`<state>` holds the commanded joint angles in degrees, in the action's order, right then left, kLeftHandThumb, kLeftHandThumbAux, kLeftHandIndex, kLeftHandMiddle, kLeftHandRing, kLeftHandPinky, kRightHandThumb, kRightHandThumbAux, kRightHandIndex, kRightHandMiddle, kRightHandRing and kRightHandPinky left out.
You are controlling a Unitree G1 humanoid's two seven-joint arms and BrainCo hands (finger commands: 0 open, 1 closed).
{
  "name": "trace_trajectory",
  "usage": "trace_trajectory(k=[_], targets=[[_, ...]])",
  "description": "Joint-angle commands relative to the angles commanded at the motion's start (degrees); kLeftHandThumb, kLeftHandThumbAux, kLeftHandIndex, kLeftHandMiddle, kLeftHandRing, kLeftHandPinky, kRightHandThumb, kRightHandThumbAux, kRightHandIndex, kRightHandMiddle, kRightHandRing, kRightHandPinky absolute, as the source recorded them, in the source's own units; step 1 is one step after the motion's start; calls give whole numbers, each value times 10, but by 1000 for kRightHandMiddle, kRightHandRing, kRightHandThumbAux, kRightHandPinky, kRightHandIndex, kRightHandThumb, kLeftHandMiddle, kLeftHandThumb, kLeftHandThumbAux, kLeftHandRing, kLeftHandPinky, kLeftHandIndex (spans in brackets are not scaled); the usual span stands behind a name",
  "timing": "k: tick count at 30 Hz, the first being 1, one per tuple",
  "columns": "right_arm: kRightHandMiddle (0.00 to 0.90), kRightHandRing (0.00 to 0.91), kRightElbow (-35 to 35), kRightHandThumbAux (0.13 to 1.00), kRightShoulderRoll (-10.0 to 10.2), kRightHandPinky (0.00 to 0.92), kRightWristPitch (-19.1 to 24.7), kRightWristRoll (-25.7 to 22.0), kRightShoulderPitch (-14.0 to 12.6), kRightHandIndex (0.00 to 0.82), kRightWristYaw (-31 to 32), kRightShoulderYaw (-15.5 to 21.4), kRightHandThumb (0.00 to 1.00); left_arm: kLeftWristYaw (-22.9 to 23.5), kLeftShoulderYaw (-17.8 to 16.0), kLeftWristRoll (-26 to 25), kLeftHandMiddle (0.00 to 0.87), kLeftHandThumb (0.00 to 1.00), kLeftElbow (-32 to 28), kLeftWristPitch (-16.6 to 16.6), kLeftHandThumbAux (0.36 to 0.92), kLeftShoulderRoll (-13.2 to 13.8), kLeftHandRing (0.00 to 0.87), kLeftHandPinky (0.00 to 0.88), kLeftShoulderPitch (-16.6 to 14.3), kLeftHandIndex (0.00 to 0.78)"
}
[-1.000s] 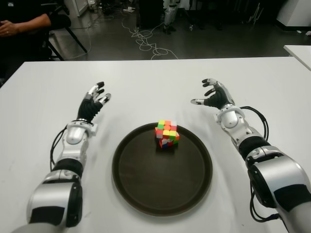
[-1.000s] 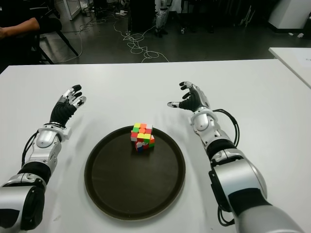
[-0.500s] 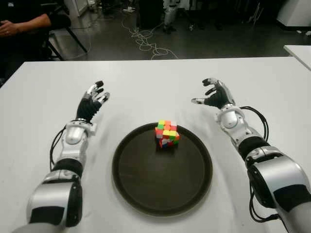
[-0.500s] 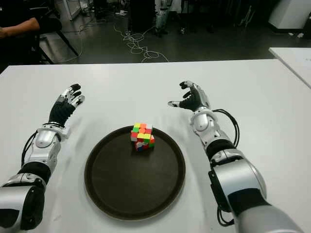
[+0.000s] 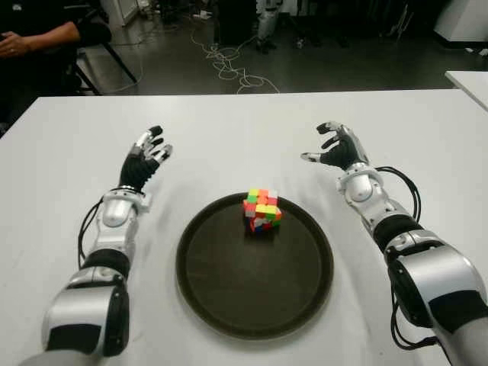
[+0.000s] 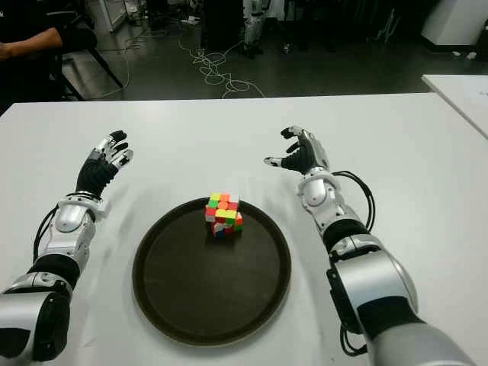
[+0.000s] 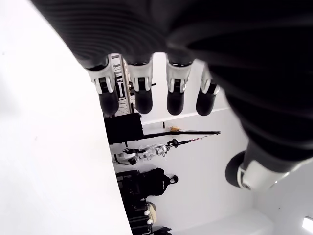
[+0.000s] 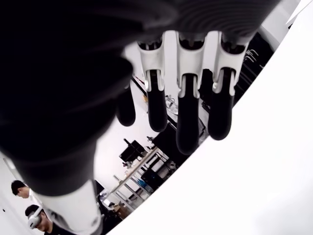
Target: Pick up the Rubik's Cube and put it in the plate
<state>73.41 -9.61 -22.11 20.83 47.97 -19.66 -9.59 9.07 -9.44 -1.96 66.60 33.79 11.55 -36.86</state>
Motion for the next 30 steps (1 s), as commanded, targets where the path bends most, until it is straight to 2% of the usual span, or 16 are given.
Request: trace_trajectory(k=[2,6,10,13,16,20,25,30], targets=[[404,445,-1,836,0,485,-3,-2,-1,350,-4,2,61,0,-1,-1,91,0,0,-1,622,-1,43,11,0,62],[386,425,-4,826,4,439,-14,-14,-7,309,-10,14,57,0,-4,-4,99,0,0,0,612,-2,55,33,-1,68],[371,413,-12,815,17,437,-26,-61,-15,288,17,53,67,2,-9,-8,108,0,-1,4,624,-4,65,40,0,76],[372,424,-24,793,28,473,-27,-126,-19,281,75,103,48,4,-12,-11,109,0,-1,6,634,-6,66,36,1,83],[375,437,-35,776,35,502,-10,-181,-18,276,130,144,18,6,-14,-15,108,0,-2,7,648,-6,65,40,1,86],[378,447,-55,774,45,517,17,-231,-29,271,163,182,4,9,-16,-19,112,0,-3,8,674,-7,69,41,2,86],[392,454,-71,782,52,513,64,-256,-31,294,162,202,0,10,-17,-23,117,0,-6,13,684,-9,76,42,4,83],[413,467,-87,789,54,517,84,-258,-35,317,155,205,0,8,-17,-24,113,0,-6,11,680,-10,79,51,5,72]])
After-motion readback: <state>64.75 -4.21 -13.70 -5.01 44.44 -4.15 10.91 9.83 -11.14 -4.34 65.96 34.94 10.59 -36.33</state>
